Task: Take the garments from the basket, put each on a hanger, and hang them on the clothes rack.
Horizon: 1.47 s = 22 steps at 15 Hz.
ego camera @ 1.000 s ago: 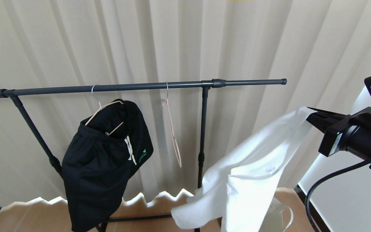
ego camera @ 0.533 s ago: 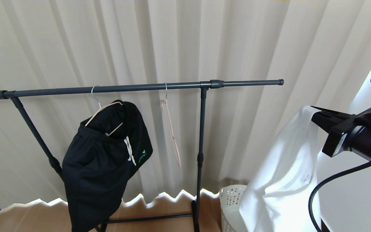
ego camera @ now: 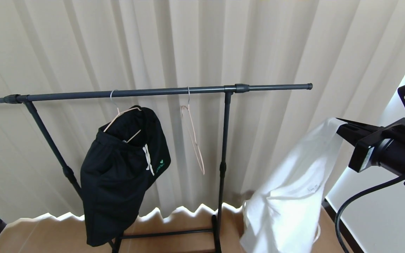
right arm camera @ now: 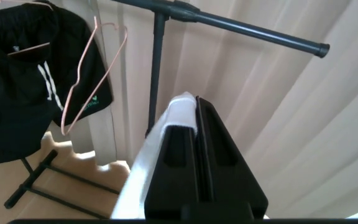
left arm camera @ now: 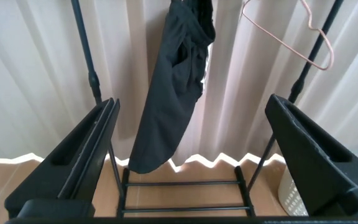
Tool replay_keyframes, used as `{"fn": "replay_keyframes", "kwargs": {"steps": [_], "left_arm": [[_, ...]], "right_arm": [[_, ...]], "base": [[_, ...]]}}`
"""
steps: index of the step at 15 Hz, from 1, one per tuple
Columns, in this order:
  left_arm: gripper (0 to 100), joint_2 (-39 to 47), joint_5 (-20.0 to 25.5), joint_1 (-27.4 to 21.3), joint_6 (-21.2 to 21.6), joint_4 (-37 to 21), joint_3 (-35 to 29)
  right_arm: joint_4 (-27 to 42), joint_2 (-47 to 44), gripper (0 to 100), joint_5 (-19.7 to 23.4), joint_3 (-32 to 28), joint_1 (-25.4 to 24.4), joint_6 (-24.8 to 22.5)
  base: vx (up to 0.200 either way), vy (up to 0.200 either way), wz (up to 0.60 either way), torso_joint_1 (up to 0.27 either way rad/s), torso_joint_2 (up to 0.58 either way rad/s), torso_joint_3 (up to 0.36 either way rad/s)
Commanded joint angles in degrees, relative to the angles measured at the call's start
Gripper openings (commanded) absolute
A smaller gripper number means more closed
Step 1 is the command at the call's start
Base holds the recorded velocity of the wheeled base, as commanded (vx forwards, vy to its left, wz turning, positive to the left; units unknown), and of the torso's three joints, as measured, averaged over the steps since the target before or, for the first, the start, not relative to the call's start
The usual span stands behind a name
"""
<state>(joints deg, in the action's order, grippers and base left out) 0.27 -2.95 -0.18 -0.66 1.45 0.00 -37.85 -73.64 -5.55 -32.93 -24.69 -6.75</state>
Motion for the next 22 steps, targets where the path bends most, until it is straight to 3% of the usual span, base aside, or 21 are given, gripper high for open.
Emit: {"fn": "replay_keyframes", "kwargs": {"steps": [1,13,17,20,22], "left_arm": [[100,0.1,0.0,0.0,0.0,0.0,0.0],[100,0.1,0.0,0.0,0.0,0.0,0.0],[100,0.1,0.0,0.0,0.0,0.0,0.0],[100,1.5,0.2,-0.3,2.9,-0.7,0.0],[100,8.4,0.3,-0.3,5.1,-0.6,0.0]], "right_arm": [[-0.1,-0.4,0,0.0,0.0,0.0,0.0],[-0.1,-0.6,0,0.0,0.2,0.0,0.0],[0.1,-1.3,0,-0.1,1.0,-0.1,-3.7],[-0.2,-5.4,0,-0.3,-0.4,-0.2,-3.5],[-0.2,-7.0,0,-0.3,-1.2,-0.4,-3.4]], "base": [[0.000,0.000,0.00,0.000,0.00,0.000],[0.000,0.050,0.00,0.000,0.00,0.000],[0.000,0.000,0.00,0.000,0.00,0.000],[0.000,0.000,0.00,0.000,0.00,0.000],[0.000,0.000,0.00,0.000,0.00,0.000]]}}
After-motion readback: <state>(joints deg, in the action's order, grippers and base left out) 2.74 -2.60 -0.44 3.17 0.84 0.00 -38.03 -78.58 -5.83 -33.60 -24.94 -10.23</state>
